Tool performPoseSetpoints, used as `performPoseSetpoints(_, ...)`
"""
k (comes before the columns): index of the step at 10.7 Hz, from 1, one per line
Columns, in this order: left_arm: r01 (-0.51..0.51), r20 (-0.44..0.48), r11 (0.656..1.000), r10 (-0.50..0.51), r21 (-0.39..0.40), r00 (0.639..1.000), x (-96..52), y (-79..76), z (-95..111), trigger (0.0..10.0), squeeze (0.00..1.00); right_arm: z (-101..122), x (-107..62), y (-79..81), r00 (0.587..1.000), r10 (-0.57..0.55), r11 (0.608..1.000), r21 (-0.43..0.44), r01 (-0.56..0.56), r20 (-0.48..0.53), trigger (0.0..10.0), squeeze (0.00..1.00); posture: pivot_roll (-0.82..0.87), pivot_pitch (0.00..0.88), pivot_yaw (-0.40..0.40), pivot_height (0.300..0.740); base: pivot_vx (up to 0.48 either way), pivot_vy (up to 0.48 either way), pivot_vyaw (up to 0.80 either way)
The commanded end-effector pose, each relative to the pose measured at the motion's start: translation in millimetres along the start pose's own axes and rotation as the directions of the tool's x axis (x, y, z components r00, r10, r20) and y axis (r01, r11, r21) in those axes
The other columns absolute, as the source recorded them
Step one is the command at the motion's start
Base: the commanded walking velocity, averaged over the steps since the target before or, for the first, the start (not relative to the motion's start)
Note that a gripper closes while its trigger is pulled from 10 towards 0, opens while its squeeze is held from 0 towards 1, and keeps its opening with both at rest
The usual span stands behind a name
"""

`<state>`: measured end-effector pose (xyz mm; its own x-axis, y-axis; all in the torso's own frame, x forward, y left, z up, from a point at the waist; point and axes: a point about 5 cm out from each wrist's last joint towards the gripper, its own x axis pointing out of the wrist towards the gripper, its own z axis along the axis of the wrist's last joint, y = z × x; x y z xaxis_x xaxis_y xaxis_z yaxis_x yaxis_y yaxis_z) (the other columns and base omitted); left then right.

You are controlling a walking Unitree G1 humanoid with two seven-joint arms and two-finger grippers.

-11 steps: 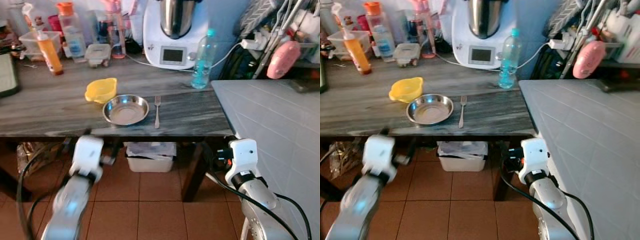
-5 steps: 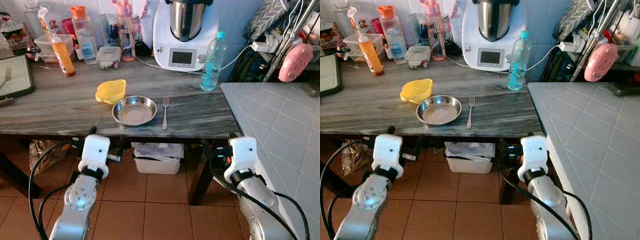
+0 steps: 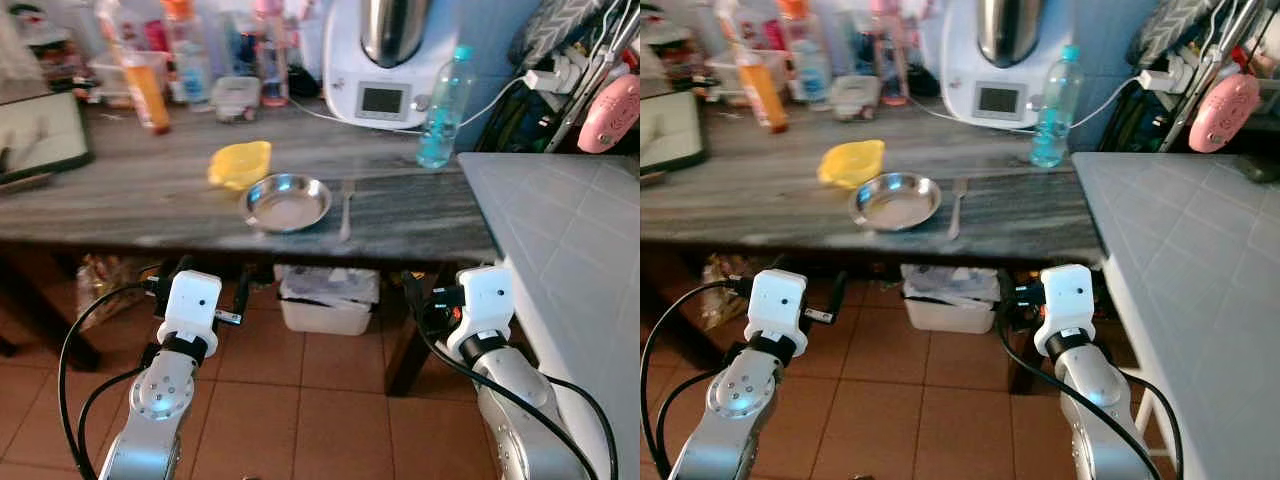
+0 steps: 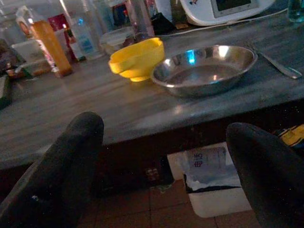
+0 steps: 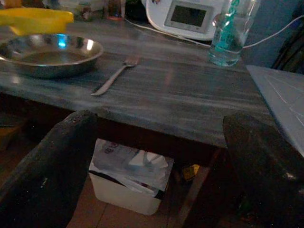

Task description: Setting the table

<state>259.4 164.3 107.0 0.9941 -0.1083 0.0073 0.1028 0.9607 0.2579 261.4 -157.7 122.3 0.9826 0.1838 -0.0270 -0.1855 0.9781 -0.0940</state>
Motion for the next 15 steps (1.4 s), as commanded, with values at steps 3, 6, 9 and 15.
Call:
performPoseSetpoints(3,-0.004,-0.020,1.000,0.004,0.002,1.000,0.5,-1.0,-2.7,10.0,0.00,-2.3,2.1,-1.1,1.000,0.002,1.000,0.004,-0.002,-0.012,10.0,0.00,0.09,0.000,0.012,0.740,-0.361,0.000,0.00)
performPoseSetpoints(6,0.001,-0.021,1.000,-0.001,0.004,1.000,1.1,-0.9,-2.8,10.0,0.00,-2.5,2.9,-0.5,1.000,-0.004,1.000,0.016,0.005,-0.010,10.0,0.00,0.09,0.000,0.016,0.740,-0.364,0.000,0.00)
performPoseSetpoints(9,0.012,0.005,1.000,-0.012,-0.007,1.000,1.4,-1.0,-0.7,10.0,0.00,-2.1,5.1,-2.8,1.000,-0.021,1.000,0.010,0.021,-0.012,10.0,0.00,0.09,0.000,0.019,0.740,-0.120,0.000,0.00)
performPoseSetpoints(15,0.089,0.051,0.996,-0.087,-0.025,0.995,2.2,-7.7,5.0,10.0,0.00,-3.7,12.0,-5.0,0.998,-0.065,0.998,0.017,0.065,-0.004,10.0,0.00,0.10,0.000,0.025,0.740,0.000,-0.088,0.00)
